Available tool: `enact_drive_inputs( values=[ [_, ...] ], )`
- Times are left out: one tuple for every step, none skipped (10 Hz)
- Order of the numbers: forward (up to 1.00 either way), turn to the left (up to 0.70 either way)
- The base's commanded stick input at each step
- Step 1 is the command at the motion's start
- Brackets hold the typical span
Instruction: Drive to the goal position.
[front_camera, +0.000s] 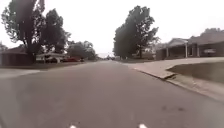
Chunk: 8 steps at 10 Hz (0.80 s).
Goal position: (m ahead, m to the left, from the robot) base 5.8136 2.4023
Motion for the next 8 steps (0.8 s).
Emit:
enact_drive_inputs(
  values=[
    [0.5, 0.0],
    [0.5, 0.0],
    [0.5, 0.0],
    [0.5, 0.0],
    [0.5, 0.0],
    [0.5, 0.0],
    [0.5, 0.0],
    [0.5, 0.0]
  ],
)
